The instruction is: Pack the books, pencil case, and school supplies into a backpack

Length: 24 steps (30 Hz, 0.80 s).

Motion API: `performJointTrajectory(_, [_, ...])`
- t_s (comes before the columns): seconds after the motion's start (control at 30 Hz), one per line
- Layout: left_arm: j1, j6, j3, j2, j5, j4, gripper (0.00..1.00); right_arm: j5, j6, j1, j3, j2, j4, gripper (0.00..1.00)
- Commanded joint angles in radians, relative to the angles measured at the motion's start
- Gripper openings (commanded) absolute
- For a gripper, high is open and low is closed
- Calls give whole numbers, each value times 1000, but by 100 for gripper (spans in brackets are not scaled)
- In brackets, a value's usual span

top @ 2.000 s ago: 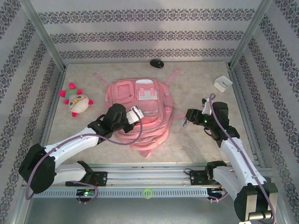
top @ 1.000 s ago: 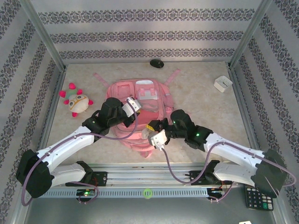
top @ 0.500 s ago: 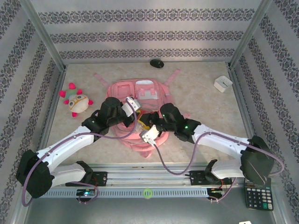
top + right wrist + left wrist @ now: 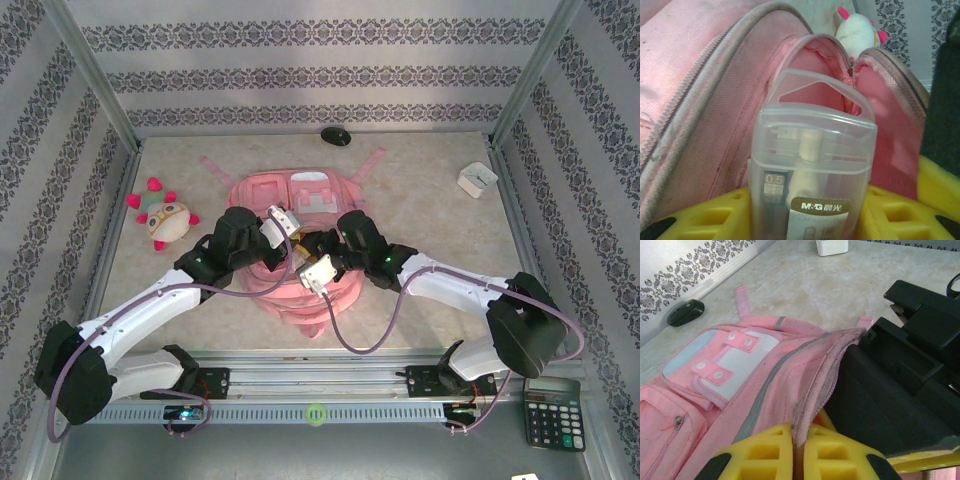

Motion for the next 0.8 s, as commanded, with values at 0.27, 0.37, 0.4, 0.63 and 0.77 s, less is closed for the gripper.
performJointTrajectory(0.27, [5, -35, 58, -58, 65, 49, 6, 71, 230, -33, 5, -26, 16, 56])
performJointTrajectory(0.37, [7, -39, 58, -59, 68, 54, 6, 75, 248, -37, -4, -36, 14, 57])
performJointTrajectory(0.4, [8, -40, 58, -59, 67, 56, 6, 80, 255, -38, -5, -37, 14, 58])
performJointTrajectory(0.63, [8, -46, 59, -64, 58, 52, 6, 50, 328, -36, -46, -95, 10, 50])
performJointTrajectory(0.77, [9, -61, 47, -74, 40, 63, 6, 59, 477, 18, -127, -208, 6, 43])
